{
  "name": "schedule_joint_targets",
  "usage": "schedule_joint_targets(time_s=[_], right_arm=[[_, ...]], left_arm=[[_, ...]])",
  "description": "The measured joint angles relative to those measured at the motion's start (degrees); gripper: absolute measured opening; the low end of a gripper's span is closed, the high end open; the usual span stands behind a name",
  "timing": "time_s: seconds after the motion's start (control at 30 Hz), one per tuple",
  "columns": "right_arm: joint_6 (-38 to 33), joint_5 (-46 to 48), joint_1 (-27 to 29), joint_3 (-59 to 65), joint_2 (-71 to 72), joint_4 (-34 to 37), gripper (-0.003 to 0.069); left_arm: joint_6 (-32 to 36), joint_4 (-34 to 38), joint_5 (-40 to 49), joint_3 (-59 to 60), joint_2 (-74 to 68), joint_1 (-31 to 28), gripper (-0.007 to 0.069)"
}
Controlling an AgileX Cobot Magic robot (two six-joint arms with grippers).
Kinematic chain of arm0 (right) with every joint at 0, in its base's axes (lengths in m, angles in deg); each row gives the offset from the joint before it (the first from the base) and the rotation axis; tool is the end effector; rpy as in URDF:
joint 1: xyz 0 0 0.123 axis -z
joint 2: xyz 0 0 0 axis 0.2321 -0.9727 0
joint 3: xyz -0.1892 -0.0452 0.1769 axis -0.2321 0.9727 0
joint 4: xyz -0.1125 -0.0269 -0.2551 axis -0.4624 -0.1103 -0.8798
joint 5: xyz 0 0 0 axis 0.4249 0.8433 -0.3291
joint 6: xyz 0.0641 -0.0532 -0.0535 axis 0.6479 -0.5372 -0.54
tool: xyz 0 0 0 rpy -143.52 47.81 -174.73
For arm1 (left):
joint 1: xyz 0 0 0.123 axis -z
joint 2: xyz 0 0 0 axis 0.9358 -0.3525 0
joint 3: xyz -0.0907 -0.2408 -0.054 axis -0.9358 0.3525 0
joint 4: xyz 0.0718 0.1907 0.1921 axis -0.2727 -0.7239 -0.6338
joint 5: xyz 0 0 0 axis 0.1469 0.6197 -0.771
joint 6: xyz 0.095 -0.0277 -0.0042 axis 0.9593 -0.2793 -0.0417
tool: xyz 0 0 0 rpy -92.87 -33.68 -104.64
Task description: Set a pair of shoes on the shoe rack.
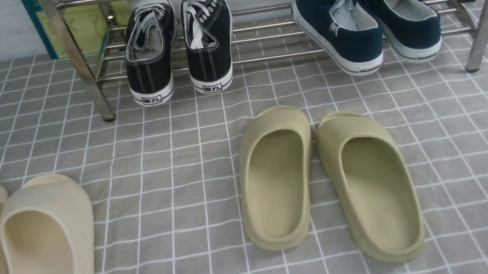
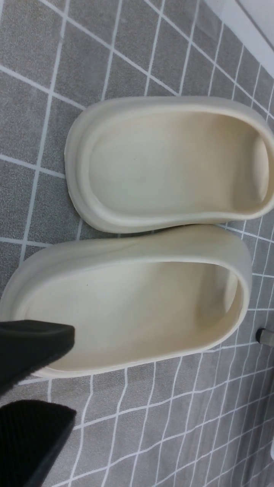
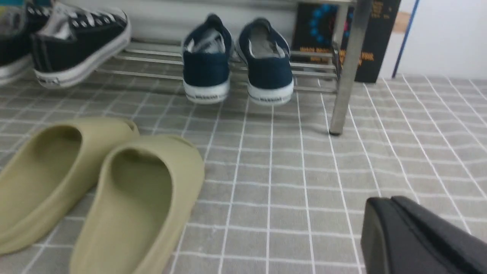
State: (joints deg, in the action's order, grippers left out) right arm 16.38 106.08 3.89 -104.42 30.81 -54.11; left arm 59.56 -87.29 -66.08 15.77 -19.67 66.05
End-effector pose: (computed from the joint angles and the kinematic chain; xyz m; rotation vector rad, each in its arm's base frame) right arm 0.1005 0.0078 0.2537 -0.0520 1.7863 0.0667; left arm 0.1108 0.0077 0.1662 -0.2577 1.8705 -0.0901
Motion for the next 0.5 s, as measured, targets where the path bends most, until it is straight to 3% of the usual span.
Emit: schedule_joint_targets(time_s=[0.13,0.27,0.5], right_arm=[[1.1,-2.4,2.1,6.1,1.9,-0.2,0.0008],[1.3,-9.6,8.3,14.5,3.6,4.0,0.0008],[1.3,-14.1,13.0,16.4,3.6,4.8,0.0008]], left_arm=[[0.0,0.0,0.0,0.0,0.0,0.0,0.0238],[0.0,0.0,0.0,0.0,0.0,0.0,0.0238],[0.0,0.0,0.0,0.0,0.0,0.0,0.0238]])
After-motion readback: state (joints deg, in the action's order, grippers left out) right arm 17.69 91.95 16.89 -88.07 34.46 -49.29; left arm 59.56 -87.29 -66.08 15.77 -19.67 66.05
